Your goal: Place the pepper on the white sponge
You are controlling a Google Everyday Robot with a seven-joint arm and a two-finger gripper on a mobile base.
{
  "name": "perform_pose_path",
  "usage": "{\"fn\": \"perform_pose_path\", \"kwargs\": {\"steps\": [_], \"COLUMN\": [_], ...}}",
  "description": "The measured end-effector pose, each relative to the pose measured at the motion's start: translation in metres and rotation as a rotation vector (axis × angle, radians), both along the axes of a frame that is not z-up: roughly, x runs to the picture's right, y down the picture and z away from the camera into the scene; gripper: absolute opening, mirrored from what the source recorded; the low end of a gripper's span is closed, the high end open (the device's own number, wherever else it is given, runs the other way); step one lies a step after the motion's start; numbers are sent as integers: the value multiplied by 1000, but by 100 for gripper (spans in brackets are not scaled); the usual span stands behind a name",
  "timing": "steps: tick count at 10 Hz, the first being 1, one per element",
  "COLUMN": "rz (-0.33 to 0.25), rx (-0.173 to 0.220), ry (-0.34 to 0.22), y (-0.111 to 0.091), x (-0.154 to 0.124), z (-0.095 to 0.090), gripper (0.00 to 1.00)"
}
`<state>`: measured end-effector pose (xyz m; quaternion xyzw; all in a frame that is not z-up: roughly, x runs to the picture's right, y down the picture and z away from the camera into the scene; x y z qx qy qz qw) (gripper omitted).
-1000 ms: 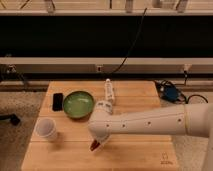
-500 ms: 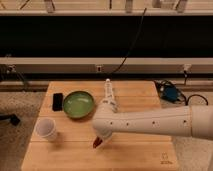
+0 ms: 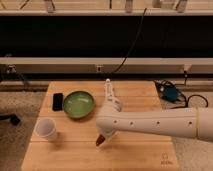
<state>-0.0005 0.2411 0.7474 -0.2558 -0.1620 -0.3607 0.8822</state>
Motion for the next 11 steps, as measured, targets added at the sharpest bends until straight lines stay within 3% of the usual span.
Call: {"fn": "perform_pose_path", "kwargs": {"steps": [11], "rz": [18], "rx": [25], "ry": [-2], "y": [2], "x": [33], "z": [-5], "gripper": [0]}}
